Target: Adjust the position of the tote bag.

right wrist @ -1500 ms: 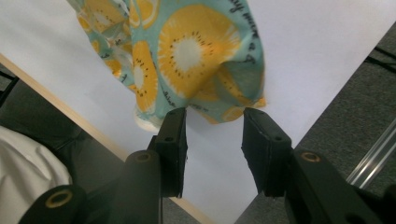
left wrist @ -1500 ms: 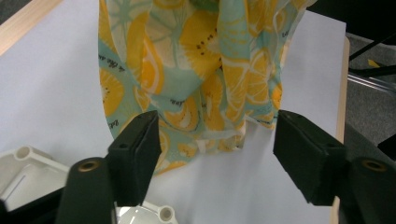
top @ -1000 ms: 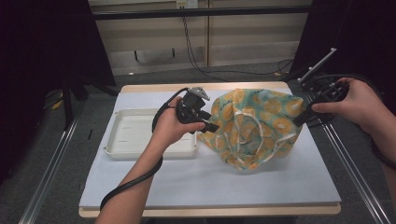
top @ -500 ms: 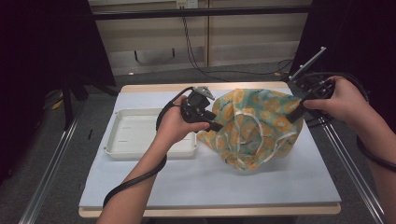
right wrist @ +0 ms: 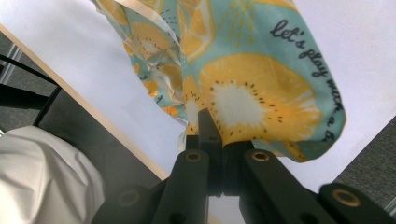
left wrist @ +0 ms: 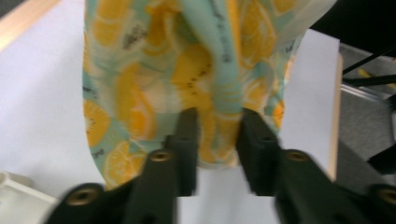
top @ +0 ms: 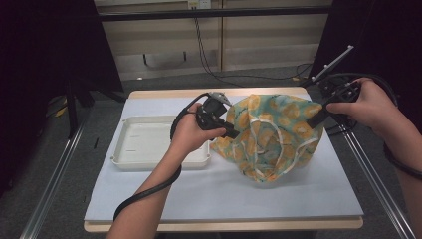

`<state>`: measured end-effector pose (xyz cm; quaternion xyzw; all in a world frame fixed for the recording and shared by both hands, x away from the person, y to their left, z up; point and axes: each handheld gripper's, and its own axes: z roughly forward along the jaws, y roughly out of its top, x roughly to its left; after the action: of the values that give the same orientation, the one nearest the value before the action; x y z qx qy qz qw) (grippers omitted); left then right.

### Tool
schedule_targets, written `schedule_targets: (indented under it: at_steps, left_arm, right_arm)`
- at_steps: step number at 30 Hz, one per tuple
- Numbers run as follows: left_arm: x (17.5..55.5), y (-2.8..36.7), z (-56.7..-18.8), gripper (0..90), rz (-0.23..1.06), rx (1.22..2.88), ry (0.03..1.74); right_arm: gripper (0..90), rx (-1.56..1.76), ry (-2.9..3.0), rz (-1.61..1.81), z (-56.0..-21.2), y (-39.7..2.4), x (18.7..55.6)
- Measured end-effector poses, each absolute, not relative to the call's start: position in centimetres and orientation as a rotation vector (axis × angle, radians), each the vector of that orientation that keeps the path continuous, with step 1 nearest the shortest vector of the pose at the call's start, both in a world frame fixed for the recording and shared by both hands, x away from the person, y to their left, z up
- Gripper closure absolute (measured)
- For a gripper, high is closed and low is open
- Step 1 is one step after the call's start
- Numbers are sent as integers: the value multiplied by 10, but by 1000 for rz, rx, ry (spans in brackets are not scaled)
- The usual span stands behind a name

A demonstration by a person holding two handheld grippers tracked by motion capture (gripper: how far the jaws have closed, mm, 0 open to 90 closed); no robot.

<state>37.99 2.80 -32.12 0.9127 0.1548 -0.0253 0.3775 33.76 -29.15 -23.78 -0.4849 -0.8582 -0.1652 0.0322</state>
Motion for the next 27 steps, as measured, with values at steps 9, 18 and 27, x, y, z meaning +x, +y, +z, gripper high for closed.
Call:
schedule_targets:
  at_steps: [9,18,27]
  left_arm:
    - [383,36,-301,900,-62,2321,444]
    - [392,49,-279,900,-55,2274,485]
    - [404,58,-268,900,-31,2241,524]
  right_arm:
    - [900,-1528,-2631,-565,-227,-302,334]
    - [900,-1594,-2615,-644,-208,-318,332]
    - [900,-1683,-2564,-685,-199,-334,339]
